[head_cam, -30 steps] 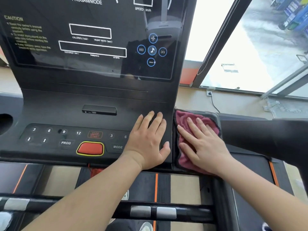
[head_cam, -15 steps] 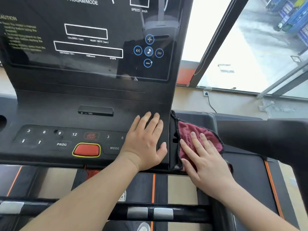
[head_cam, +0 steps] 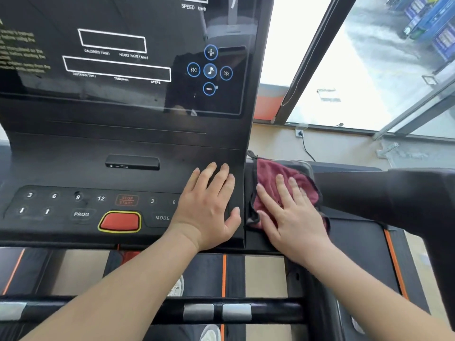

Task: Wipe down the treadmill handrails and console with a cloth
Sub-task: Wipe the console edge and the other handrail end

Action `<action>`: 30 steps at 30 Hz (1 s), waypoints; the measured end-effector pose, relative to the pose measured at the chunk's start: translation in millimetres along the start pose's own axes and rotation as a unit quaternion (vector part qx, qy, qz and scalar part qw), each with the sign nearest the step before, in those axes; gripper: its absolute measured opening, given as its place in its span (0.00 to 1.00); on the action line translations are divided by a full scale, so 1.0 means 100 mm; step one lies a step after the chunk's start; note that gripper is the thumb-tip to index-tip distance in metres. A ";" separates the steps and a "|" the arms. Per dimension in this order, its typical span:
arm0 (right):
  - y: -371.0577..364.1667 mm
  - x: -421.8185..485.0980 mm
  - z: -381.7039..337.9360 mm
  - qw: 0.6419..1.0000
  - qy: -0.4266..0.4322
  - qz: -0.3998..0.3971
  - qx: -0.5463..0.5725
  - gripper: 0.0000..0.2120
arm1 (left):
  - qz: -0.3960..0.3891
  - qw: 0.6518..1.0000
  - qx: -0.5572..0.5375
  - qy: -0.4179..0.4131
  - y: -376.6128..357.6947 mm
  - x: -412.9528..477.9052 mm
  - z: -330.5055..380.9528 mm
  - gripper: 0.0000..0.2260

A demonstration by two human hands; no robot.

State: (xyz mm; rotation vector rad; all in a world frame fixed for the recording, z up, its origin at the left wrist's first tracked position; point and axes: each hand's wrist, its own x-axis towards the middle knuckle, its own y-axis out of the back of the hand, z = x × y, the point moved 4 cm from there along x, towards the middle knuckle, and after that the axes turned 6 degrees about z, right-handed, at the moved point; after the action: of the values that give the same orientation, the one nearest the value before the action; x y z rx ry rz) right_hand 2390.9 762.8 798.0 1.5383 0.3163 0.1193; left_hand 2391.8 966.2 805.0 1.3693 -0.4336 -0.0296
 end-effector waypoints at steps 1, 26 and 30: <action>-0.01 -0.22 -0.01 1.000 0.016 0.010 0.004 0.30 | -0.001 1.000 0.000 0.001 0.00 0.00 0.00 0.31; -0.18 -0.94 0.01 0.997 -0.046 0.055 0.031 0.28 | -0.080 0.989 0.066 -0.103 0.17 -0.18 0.48 0.24; -0.34 -1.46 0.05 0.997 -0.036 0.066 0.024 0.27 | -0.023 0.980 -0.131 -0.147 0.20 -0.82 0.88 0.07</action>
State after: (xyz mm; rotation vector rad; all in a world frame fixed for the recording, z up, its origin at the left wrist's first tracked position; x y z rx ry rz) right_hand 2249.3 717.3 782.6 1.6081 0.1611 0.1616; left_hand 2284.2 910.1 812.5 1.1169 -0.6223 -0.3214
